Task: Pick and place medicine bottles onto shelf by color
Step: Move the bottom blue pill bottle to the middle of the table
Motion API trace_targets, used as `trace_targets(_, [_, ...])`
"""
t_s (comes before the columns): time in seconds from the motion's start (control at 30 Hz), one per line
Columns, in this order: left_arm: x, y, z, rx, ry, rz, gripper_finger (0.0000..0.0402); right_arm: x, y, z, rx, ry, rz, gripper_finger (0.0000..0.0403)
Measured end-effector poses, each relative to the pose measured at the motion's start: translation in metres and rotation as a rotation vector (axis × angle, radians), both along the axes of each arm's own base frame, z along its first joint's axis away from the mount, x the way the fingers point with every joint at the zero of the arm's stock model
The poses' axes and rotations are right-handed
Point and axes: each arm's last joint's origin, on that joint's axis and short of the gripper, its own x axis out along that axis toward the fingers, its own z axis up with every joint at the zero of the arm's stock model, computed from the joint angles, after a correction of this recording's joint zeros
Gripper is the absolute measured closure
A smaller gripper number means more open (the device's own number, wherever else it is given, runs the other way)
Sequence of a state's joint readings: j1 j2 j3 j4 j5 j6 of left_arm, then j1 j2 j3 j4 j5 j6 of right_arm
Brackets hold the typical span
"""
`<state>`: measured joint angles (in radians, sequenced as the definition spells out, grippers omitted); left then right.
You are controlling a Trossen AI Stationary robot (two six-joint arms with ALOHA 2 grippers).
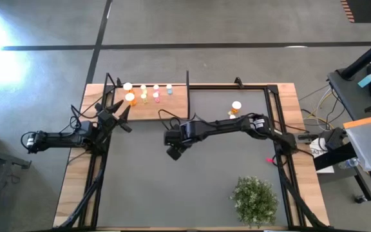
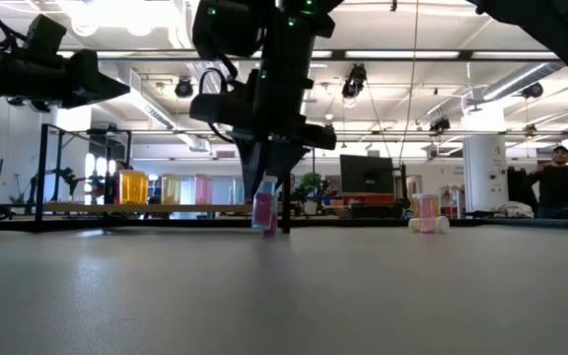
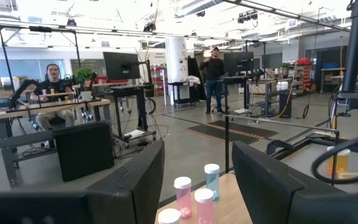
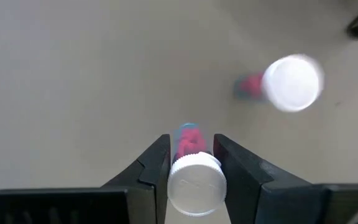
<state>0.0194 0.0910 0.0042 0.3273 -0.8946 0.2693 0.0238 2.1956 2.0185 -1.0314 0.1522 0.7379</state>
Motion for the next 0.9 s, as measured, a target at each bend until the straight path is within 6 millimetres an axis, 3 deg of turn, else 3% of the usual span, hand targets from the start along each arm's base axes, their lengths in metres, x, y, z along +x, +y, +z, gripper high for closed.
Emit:
trace_targets(0.23, [0.0,0.0,0.0,0.0,0.0,0.0,0.0228,0.001,-0.013,-0.005,-0.013,-0.005,0.001,0.0296])
trace_targets(0.9, [0.0,0.0,0.0,0.0,0.0,0.0,0.0228,-0.001,-0.015,-0.014,-0.016,0.012,0.005,0.0294])
